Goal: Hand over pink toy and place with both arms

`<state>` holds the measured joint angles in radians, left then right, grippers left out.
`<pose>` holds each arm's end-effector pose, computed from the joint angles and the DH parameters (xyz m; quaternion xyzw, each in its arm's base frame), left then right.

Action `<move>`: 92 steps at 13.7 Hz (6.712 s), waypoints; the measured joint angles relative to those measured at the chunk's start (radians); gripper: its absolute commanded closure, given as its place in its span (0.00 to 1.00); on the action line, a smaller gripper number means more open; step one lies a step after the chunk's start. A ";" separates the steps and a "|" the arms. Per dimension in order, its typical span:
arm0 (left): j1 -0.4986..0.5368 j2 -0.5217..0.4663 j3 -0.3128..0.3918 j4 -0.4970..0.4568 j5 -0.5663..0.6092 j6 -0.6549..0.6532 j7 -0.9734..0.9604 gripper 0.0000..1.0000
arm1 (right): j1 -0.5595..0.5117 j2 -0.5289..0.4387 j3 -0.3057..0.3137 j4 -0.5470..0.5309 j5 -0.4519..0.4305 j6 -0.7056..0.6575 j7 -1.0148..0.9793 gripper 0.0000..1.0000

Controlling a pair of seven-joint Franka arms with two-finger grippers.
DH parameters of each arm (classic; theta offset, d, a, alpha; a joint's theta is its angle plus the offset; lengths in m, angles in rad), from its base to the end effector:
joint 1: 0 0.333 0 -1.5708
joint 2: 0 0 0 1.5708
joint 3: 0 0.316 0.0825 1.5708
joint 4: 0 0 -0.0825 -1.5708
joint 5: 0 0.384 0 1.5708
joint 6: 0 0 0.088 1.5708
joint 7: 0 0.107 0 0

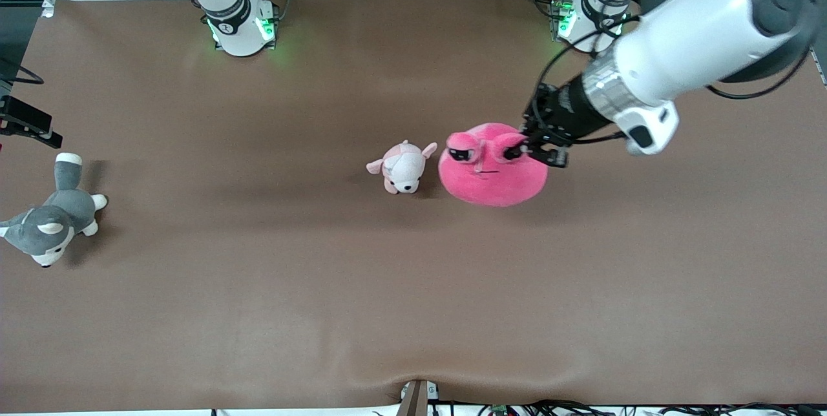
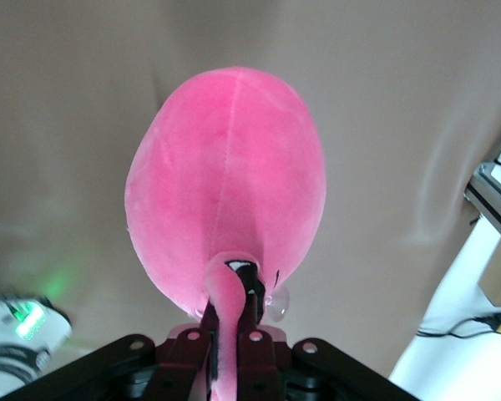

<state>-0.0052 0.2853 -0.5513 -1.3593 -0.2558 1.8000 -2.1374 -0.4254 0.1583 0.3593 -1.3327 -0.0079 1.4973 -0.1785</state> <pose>0.5681 -0.3172 0.6043 0.6625 0.7158 -0.1716 0.1389 0.5904 -0.0597 0.6438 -0.9982 -0.0535 -0.0110 0.0226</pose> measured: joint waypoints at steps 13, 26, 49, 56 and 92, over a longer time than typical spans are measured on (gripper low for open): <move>-0.189 0.060 0.002 0.043 0.000 0.225 -0.273 1.00 | -0.012 0.205 0.005 0.023 0.407 -0.130 0.156 0.00; -0.242 0.103 0.003 0.045 0.000 0.316 -0.377 1.00 | 0.437 0.188 0.039 0.052 0.739 0.062 1.646 0.00; -0.256 0.138 0.006 0.060 0.000 0.346 -0.380 0.70 | 0.524 0.255 0.018 0.033 0.540 0.279 1.721 1.00; -0.240 0.116 0.007 0.079 0.201 0.234 -0.335 0.00 | 0.441 0.289 0.002 0.010 0.511 0.248 1.672 1.00; -0.117 -0.495 0.571 -0.446 0.327 -0.241 1.839 0.00 | 0.317 -0.007 0.055 0.109 -0.041 -0.144 0.115 0.00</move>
<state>-0.1218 -0.2093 0.0193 -1.8056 0.0710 1.5590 -0.2983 -0.1082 0.1510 0.4139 -1.2237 -0.0490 1.3529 -0.0632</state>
